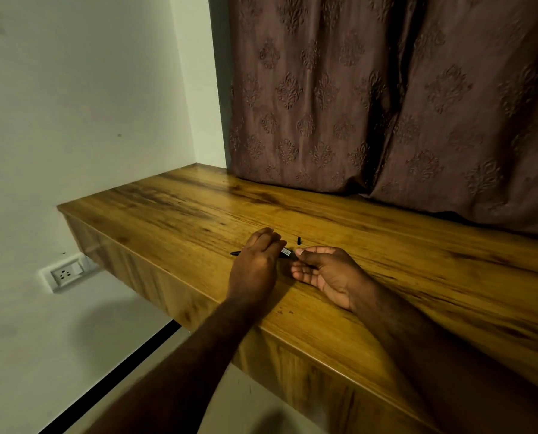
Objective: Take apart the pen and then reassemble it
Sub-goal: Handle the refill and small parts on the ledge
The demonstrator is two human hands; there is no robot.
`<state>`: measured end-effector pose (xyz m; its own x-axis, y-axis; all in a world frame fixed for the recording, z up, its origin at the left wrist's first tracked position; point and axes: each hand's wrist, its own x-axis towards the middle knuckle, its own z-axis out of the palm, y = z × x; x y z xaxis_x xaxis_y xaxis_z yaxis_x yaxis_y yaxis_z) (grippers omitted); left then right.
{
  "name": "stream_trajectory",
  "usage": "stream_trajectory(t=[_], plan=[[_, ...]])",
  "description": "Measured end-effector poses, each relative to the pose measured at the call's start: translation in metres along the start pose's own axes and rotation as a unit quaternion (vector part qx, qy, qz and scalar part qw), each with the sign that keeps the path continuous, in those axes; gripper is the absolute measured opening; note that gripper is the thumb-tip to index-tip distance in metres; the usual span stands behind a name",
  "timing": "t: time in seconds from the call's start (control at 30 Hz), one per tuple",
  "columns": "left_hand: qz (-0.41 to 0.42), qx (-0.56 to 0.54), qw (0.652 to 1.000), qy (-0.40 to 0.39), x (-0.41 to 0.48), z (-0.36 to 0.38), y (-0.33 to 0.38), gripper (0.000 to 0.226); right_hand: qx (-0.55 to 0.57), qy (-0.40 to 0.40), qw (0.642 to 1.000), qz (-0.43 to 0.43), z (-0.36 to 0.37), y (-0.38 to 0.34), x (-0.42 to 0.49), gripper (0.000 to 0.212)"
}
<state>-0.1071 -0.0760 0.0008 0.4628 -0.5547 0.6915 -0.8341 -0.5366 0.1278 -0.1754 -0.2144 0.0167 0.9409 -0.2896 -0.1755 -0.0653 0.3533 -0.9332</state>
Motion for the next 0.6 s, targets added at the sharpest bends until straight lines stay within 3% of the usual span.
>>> stream_trajectory(t=[0.3,0.47,0.6], plan=[[-0.018,-0.011,1.0,0.01,-0.0019,0.0021,-0.0006,0.036,-0.003,-0.005,1.0,0.0,0.0001,-0.0009,-0.0009,0.009],[-0.032,-0.021,0.999,0.018,-0.0015,0.0048,-0.0034,0.024,0.0,0.0,1.0,-0.007,0.0003,-0.0027,-0.0008,0.022],[-0.038,-0.023,0.999,0.018,-0.002,0.0053,-0.0029,0.027,-0.002,0.005,1.0,-0.009,-0.0005,-0.0028,-0.0008,0.027]])
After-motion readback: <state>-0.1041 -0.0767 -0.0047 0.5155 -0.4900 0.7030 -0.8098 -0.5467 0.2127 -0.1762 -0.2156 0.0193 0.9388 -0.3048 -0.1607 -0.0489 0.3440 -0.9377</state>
